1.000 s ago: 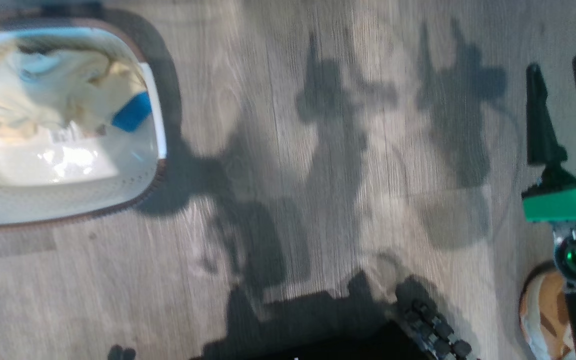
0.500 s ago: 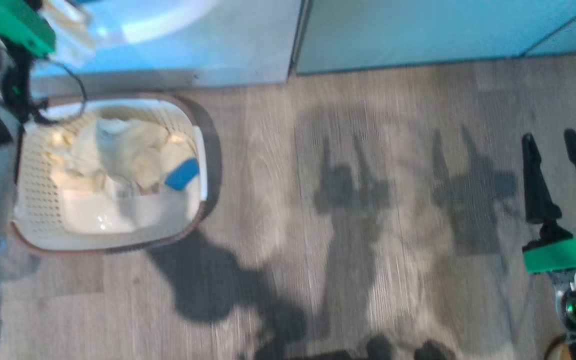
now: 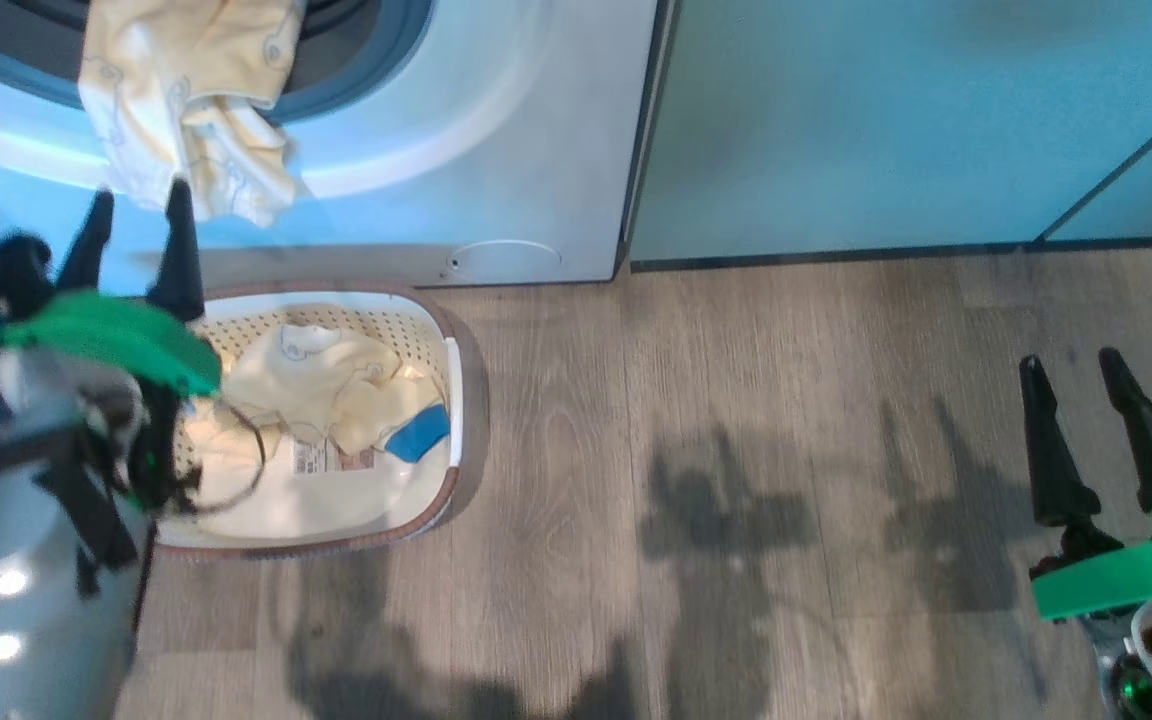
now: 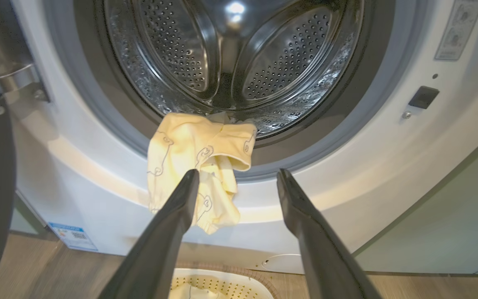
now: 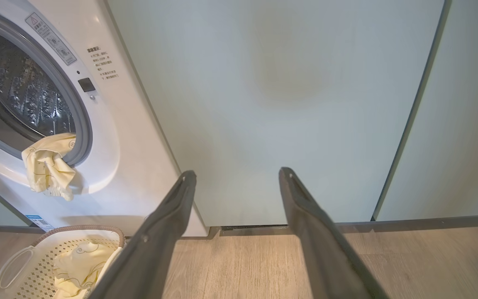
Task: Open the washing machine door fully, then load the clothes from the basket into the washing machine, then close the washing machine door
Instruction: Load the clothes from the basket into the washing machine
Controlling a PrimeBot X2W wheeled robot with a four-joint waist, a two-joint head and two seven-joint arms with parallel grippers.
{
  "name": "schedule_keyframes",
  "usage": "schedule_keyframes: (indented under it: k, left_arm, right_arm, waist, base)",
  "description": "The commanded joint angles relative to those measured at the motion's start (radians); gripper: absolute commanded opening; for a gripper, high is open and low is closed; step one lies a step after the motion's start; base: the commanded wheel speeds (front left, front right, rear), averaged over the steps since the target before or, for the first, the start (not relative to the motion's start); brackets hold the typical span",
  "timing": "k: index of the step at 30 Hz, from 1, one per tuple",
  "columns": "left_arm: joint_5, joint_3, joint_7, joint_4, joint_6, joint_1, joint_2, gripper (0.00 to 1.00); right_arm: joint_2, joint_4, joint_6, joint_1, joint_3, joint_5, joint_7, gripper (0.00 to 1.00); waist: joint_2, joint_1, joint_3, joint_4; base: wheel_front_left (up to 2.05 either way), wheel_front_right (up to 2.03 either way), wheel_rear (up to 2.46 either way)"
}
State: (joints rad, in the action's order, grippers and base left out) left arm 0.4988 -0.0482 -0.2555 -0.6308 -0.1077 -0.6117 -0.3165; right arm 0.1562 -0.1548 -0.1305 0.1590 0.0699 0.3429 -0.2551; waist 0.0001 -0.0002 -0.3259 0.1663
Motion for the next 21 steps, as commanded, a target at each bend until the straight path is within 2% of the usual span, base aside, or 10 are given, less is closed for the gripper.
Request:
schedule_keyframes:
  k: [1,12,21]
  left_arm:
    - [-0.013,0.053,-0.006,0.05,0.006,0.012,-0.029,1.0]
    - [-0.11,0.258,-0.006,0.263,0.004,0.324,0.125,1.0]
    - [-0.166,0.353,-0.006,0.324,-0.013,0.403,0.198,1.0]
  right_arm:
    - [0.023,0.026,0.0,-0.009,0.018,-0.004,-0.007,1.0]
    - [0.013,0.032,0.0,-0.038,0.021,0.001,-0.007,1.0]
    - [0.003,0.033,0.0,-0.042,0.016,0.005,-0.007,1.0]
  waist:
    - [-0.0001,0.0002,0.014,-0.003]
    - [-0.0001,0.0002,0.033,-0.005]
    - [-0.0001,0.0002,0.029,0.004]
  base:
    - [0.0,0.0,0.0]
    - [0.0,0.0,0.0]
    - [0.0,0.0,0.0]
